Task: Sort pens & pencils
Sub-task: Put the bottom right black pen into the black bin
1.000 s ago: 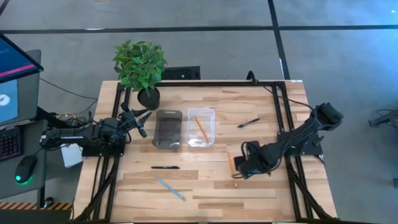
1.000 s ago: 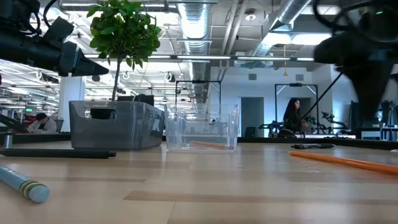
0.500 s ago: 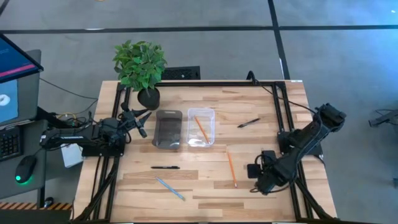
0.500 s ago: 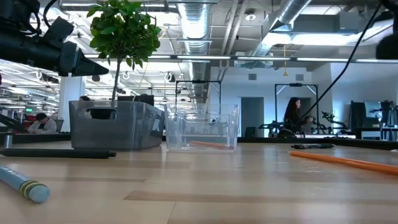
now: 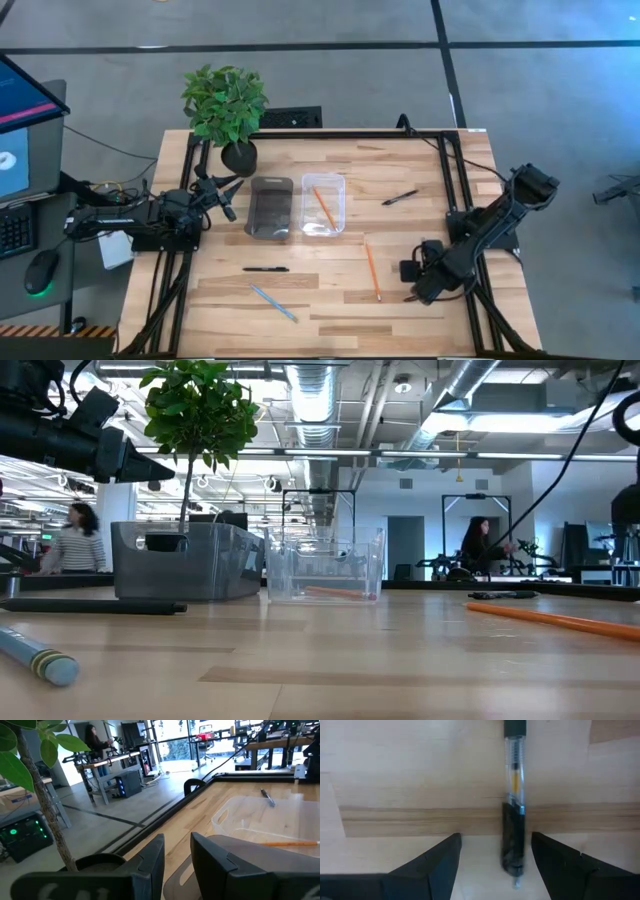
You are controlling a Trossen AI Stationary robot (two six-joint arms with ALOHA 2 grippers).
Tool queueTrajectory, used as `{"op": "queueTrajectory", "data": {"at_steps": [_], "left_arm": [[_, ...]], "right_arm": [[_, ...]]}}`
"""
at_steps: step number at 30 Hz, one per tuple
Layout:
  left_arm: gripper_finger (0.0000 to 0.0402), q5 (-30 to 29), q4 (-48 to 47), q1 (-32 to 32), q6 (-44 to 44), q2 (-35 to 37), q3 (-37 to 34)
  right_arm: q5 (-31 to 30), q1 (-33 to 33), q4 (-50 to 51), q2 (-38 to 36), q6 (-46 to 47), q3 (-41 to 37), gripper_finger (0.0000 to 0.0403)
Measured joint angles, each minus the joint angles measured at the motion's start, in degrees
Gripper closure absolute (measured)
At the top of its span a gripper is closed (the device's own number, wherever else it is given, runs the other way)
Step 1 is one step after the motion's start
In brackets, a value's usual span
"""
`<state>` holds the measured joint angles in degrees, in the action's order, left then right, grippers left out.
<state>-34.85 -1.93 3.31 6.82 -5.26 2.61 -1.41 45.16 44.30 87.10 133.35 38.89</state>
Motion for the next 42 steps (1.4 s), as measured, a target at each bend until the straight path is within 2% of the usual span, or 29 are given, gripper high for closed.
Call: {"op": "queueTrajectory", "data": {"at_steps": [3, 9, 22, 26, 35, 42], "left_arm": [[0.0316, 0.00, 0.00, 0.00, 0.03, 0.00, 0.00], [0.0316, 0.00, -0.02, 0.00, 0.06, -0.02, 0.00], [0.0316, 0.02, -0.03, 0.00, 0.43, 0.00, 0.00], [0.0316, 0.01, -0.04, 0.00, 0.41, -0.01, 0.00], [0.0316, 0.00, -0.04, 0.00, 0.36, 0.00, 0.00], [0.0316, 0.00, -0.04, 0.00, 0.14, 0.00, 0.00]], "right_arm": [[0.21, -0.59, -0.30, 0.14, -0.05, 0.03, 0.0131], [-0.21, -0.94, 5.59, 0.79, -0.75, 3.04, 0.0131], [-0.21, -1.48, 3.26, 2.82, -1.09, 3.33, 0.0139], [0.04, -1.93, 2.74, 2.85, -1.23, 3.27, 0.0178], [0.08, -2.20, 1.96, 2.72, -1.89, 2.26, 0.0326], [0.07, -2.21, 2.02, 2.72, -1.82, 2.19, 0.0335]]}}
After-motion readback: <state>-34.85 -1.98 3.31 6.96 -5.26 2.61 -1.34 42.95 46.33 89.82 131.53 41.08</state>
